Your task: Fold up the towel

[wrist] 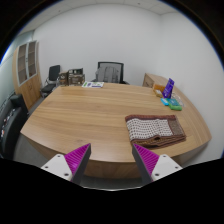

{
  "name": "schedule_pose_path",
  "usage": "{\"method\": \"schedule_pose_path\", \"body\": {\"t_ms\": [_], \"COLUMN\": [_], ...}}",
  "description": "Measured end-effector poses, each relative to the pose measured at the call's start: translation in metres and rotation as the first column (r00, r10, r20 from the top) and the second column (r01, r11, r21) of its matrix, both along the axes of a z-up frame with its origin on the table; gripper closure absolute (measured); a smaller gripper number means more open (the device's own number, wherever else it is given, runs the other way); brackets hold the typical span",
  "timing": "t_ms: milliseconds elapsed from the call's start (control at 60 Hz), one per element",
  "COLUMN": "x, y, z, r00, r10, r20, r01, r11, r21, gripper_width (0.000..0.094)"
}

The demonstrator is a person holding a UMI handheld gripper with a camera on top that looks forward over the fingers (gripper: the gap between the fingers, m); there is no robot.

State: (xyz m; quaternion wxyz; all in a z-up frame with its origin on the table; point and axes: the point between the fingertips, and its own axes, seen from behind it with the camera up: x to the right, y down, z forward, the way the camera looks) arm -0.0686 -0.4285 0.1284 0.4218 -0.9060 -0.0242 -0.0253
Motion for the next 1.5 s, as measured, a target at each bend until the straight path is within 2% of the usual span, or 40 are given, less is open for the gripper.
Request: {"method": "schedule_pose_path", "body": {"t_ms": [150, 300, 383, 450, 533, 583, 633, 767, 850, 1033, 1150, 1233, 1300, 1500], "x": [0.066, 0.099, 0.106, 0.101, 0.103, 0.108, 0.119, 0.116, 0.101, 0.051, 0.061, 0.090, 0.118, 0.176], "y": [0.073, 0.129, 0.147, 0.155, 0.156, 0.160, 0.164, 0.168, 0.175, 0.205, 0.220, 0.224, 0.219, 0.203], "z": [-0.042, -0.089, -0.112, -0.124, -0.136, -0.136, -0.135, -0.136, -0.113, -0.012, 0.033, 0.022, -0.007, -0.072], "r00": [0.999, 0.999, 0.999, 0.999, 0.997, 0.994, 0.992, 0.995, 0.999, 0.979, 0.956, 0.941, 0.940, 0.928], "r10": [-0.018, -0.024, -0.011, 0.018, 0.039, 0.046, 0.027, 0.019, 0.019, 0.029, 0.006, -0.035, -0.080, -0.178], "r20": [0.043, 0.037, 0.042, 0.037, 0.067, 0.098, 0.123, 0.093, 0.046, -0.200, -0.294, -0.336, -0.332, -0.327], "r01": [0.018, 0.025, 0.013, -0.015, -0.030, -0.035, -0.014, -0.004, -0.012, -0.032, 0.013, 0.051, 0.079, 0.151], "r11": [1.000, 0.999, 0.998, 0.996, 0.992, 0.993, 0.994, 0.988, 0.989, 0.999, 0.998, 0.998, 0.997, 0.983], "r21": [0.006, -0.029, -0.067, -0.090, -0.125, -0.113, -0.111, -0.154, -0.149, -0.012, 0.060, 0.039, -0.015, -0.107], "gripper_width": [0.0081, 0.0103, 0.0162, 0.0281, 0.0546, 0.0679, 0.0858, 0.0890, 0.0891, 0.0890, 0.0891, 0.0891, 0.0891, 0.0862]}}
